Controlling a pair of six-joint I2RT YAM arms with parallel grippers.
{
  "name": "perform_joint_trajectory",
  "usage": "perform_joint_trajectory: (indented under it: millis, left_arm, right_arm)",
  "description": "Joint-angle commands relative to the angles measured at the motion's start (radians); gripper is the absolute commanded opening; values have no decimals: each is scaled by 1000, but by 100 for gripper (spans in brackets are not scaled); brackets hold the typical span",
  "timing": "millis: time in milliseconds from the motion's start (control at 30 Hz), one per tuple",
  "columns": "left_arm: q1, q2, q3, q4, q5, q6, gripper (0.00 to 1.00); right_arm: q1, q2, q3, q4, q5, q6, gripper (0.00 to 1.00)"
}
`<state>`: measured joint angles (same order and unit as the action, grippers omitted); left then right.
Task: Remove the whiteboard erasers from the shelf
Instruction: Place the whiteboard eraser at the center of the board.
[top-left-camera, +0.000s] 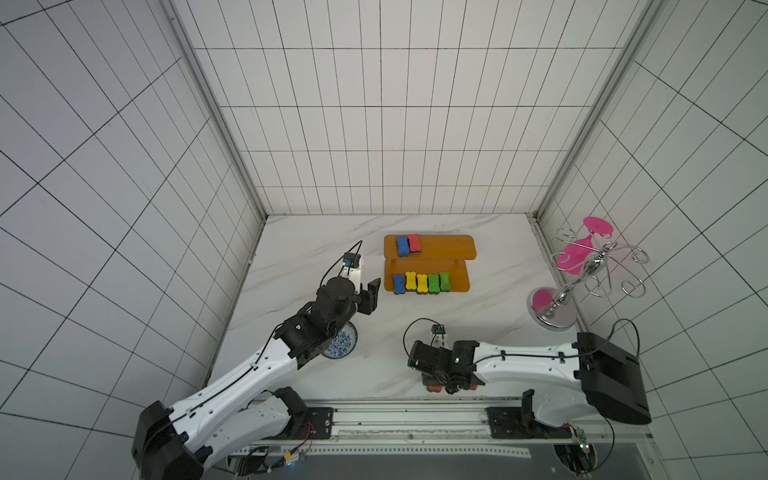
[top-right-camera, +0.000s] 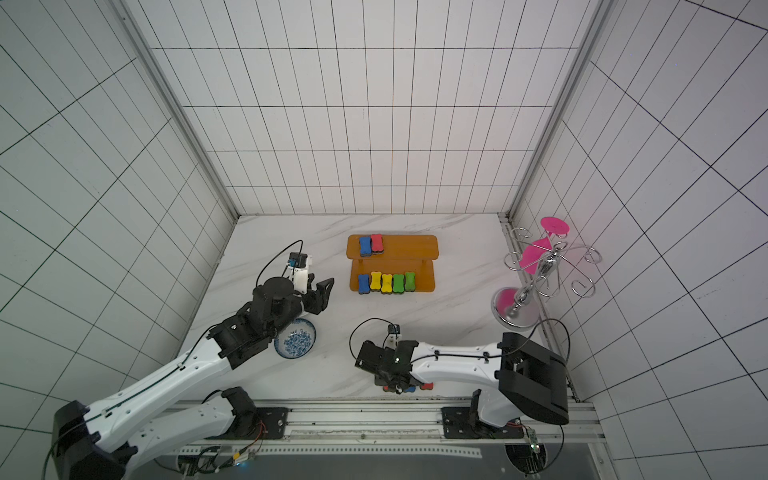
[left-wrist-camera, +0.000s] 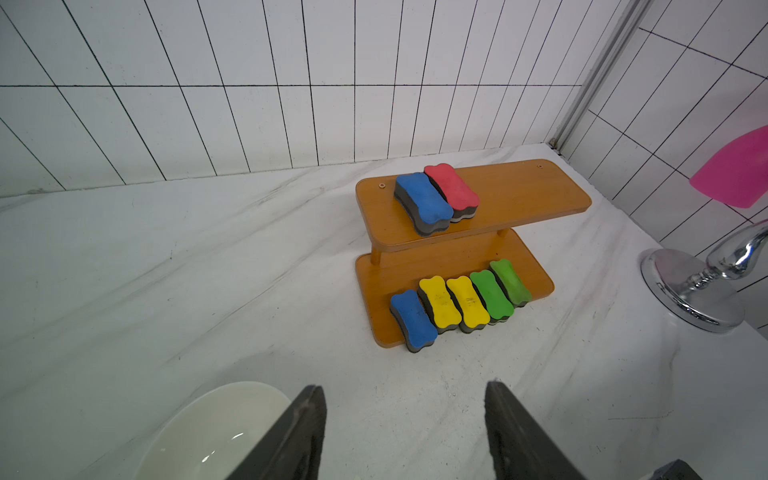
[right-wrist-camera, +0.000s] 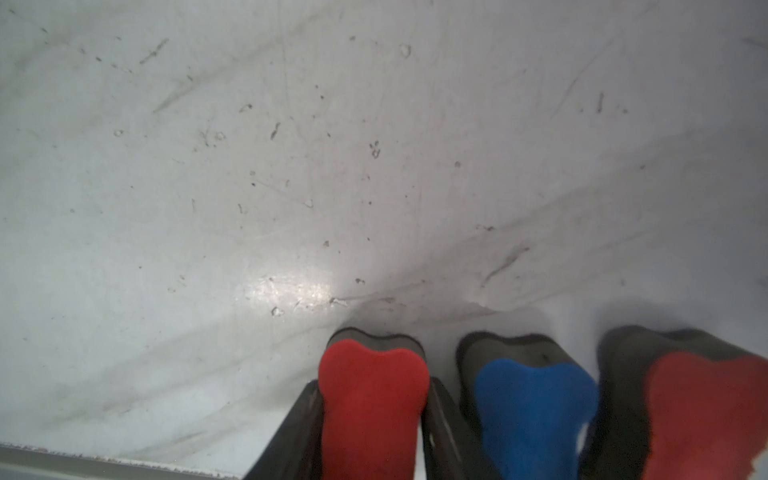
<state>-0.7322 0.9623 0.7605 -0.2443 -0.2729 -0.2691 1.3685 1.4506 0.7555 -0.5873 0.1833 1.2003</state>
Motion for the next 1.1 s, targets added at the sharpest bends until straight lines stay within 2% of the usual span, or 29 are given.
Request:
perform_joint_trajectory:
  millis: [0,1067]
  left_arm:
    - [-4,-12,-12,10,-12,12,64]
    - [-4,-7,-13,15,-11,6,64]
  right_arm:
    - [12,24,8,-41,4,-8,40]
    - [52,33,75,-110,64,-28,50]
